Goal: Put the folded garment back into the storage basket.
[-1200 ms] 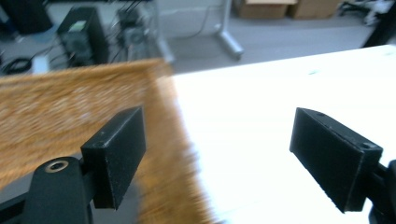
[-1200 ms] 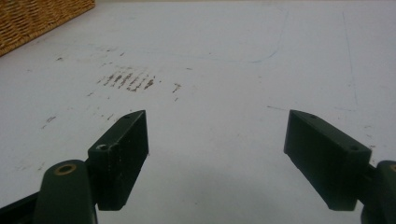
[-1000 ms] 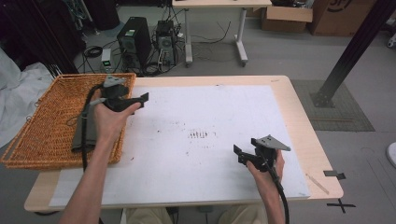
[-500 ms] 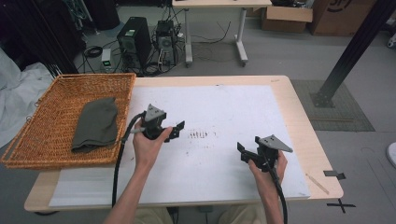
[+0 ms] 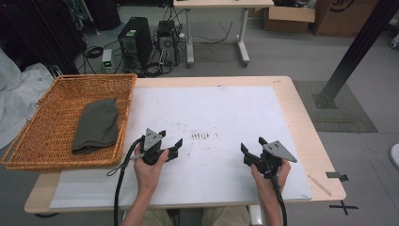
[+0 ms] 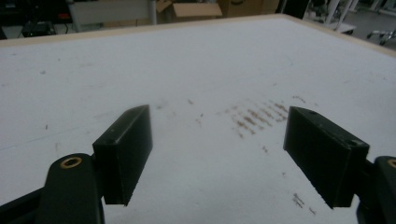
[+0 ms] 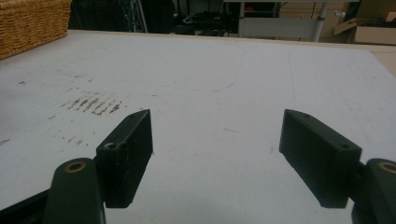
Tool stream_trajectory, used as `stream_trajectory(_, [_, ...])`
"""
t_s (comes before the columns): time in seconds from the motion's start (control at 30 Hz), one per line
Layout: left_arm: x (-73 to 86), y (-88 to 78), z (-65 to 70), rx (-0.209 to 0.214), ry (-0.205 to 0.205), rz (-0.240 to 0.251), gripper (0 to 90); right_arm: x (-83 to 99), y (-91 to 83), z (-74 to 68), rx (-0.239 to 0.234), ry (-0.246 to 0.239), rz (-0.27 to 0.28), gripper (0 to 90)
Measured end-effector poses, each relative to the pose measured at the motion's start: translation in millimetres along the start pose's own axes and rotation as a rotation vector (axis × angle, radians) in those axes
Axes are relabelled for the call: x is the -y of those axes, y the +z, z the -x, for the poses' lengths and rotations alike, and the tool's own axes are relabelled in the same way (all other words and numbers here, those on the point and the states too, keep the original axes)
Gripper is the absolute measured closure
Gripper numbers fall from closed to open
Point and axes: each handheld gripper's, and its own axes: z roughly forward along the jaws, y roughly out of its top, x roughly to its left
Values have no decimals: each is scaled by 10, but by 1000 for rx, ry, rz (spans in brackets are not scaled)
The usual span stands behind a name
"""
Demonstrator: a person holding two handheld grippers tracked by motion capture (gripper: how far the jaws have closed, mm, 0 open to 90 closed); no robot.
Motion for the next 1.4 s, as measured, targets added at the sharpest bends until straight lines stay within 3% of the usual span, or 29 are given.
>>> stream_trajectory(0.2, [29, -42, 60, -9, 61, 47, 245, -2, 8, 0, -3, -2, -11, 263])
stream_trajectory(0.47, [66, -107, 42, 2, 48, 119, 247, 7, -11, -1, 1, 0, 9, 262])
stream_trajectory(0.57, [97, -154, 46, 2, 52, 172, 243, 17, -35, -9, 9, -6, 34, 262])
stream_trajectory(0.67, [124, -192, 50, 2, 58, 217, 249, 45, -92, -25, 29, -11, 97, 263])
stream_trajectory(0.87, [121, -190, 28, 5, 36, 216, 253, 90, -170, -54, 44, -33, 183, 266])
stream_trajectory(1.4, [120, -186, 27, 11, 39, 212, 270, 90, -170, -58, 43, -39, 183, 266])
